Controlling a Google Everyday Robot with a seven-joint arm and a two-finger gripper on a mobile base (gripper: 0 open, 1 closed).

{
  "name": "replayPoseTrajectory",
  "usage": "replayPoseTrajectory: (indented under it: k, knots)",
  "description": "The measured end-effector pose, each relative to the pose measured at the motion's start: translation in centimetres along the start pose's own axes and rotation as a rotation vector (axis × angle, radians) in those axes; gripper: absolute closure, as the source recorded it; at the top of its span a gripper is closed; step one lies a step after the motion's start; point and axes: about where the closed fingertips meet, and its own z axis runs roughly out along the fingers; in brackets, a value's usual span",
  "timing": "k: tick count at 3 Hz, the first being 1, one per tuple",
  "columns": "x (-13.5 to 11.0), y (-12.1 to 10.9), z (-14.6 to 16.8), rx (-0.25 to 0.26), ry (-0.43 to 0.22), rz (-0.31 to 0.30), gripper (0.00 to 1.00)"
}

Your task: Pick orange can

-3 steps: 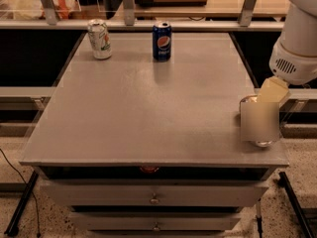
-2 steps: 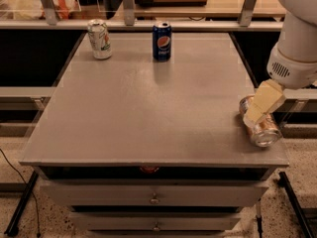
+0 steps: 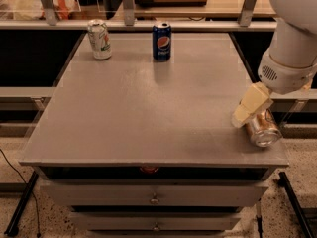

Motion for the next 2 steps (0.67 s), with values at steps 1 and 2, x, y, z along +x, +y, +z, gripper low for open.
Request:
replayPoseTrajectory:
  k: [1, 2]
  knots:
    - [-0.1, 0.6, 1.4, -0.033, 0.01, 0.016, 0.0]
    - [0.0, 0.9, 2.5, -0.057, 0.022, 0.03, 0.0]
